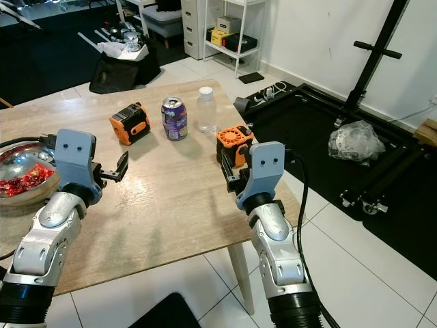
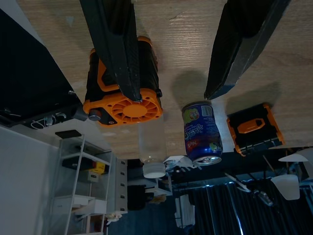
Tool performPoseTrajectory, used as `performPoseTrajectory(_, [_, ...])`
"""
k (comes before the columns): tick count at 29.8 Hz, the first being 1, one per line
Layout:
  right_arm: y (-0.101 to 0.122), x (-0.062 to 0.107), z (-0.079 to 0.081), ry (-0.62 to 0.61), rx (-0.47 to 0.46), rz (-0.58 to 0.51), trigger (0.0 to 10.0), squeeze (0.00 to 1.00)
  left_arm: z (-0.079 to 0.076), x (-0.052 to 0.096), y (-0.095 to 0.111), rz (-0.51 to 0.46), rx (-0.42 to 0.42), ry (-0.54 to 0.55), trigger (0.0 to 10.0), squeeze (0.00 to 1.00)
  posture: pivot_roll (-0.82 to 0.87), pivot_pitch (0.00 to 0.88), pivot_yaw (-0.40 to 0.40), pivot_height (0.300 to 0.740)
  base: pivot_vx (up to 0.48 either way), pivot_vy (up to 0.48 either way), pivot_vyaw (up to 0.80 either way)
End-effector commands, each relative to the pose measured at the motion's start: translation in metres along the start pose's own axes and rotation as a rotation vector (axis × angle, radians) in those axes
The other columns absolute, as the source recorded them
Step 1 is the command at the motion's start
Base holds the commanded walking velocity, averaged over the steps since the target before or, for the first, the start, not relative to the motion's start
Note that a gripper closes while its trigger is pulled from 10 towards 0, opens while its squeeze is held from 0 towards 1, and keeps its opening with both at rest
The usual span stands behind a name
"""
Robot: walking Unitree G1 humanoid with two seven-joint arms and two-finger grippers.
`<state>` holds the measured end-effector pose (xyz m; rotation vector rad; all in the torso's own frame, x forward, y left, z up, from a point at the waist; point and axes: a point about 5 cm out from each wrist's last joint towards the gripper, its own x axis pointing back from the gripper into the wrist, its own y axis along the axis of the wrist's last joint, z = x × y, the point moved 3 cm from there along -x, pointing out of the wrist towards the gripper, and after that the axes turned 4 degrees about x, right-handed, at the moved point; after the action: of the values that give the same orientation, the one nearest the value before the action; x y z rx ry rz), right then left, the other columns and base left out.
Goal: Restocking fridge
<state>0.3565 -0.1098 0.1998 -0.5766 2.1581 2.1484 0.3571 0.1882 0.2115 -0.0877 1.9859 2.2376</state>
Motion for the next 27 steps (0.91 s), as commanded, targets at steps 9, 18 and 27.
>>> performPoseTrajectory(9, [-0.005, 0.001, 0.000, 0.000, 0.011, 0.012, 10.0, 0.00, -0.005, -0.001, 0.003, -0.025, -0.004, -0.007, 10.0, 0.00, -0.03, 0.111, 0.017, 0.740, 0.480, 0.000, 0.00])
performPoseTrajectory(18, [0.004, -0.003, -0.015, -0.027, 0.036, -0.017, 10.0, 0.00, -0.005, -0.002, 0.010, -0.054, -0.020, -0.010, 10.0, 0.00, -0.03, 0.107, 0.019, 0.740, 0.480, 0.000, 0.00])
performPoseTrajectory(27, [-0.001, -0.001, -0.012, -0.023, 0.039, -0.005, 10.0, 0.00, -0.007, -0.003, 0.013, -0.067, -0.022, -0.019, 10.0, 0.00, -0.03, 0.107, 0.020, 0.740, 0.190, 0.000, 0.00])
